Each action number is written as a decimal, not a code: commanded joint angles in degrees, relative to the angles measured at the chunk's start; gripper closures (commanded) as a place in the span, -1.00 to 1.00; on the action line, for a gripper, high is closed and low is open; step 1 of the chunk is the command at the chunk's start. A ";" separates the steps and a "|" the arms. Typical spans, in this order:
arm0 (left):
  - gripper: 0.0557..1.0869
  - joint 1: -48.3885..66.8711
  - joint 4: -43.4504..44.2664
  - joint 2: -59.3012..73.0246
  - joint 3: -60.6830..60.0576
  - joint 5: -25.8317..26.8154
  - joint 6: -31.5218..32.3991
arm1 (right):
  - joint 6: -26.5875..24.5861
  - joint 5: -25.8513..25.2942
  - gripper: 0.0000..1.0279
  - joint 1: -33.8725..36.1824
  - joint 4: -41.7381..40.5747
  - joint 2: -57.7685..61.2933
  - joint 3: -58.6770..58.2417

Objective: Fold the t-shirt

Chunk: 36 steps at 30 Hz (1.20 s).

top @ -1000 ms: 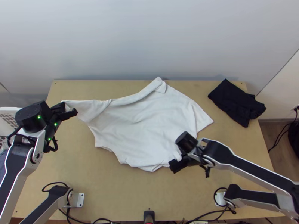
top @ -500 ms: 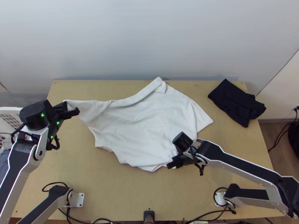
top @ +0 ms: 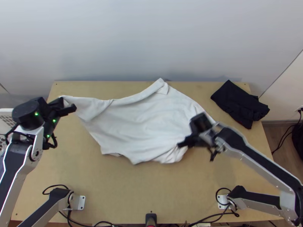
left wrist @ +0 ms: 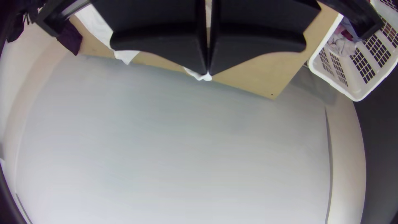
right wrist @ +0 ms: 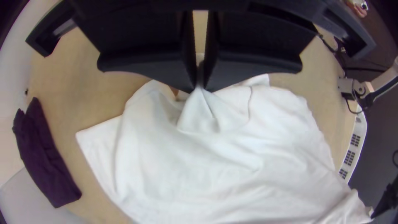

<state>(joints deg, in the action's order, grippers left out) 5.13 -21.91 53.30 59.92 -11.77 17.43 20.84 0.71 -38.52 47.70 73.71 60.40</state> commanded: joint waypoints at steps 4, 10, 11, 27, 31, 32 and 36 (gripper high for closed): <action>0.93 -4.86 -1.73 -1.62 3.71 0.43 -3.46 | -8.45 0.78 0.95 16.11 6.97 1.26 19.23; 0.93 -7.85 -5.25 -7.68 2.75 4.56 -8.82 | -9.33 0.78 0.95 23.14 8.28 8.20 24.85; 0.93 -7.85 -5.95 -9.09 2.13 5.53 -9.96 | -9.24 0.78 0.95 24.28 8.20 10.05 26.35; 0.93 14.21 -30.56 -17.00 10.22 13.44 -6.71 | -5.90 -0.01 0.95 26.75 7.93 38.61 58.43; 0.93 19.40 -33.55 -14.98 12.50 13.44 -5.57 | -4.23 -1.77 0.94 23.58 7.84 43.97 68.71; 0.93 20.80 -33.99 -14.54 13.20 13.44 -5.21 | -4.05 -2.03 0.94 22.79 7.49 44.59 70.64; 0.93 25.20 -34.87 -13.31 14.35 13.44 -2.84 | -2.74 -4.93 0.95 20.33 1.34 43.27 71.79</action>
<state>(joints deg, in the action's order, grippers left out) 22.04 -53.32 38.22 71.40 1.34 11.68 16.12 -0.99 -14.52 54.22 113.82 124.05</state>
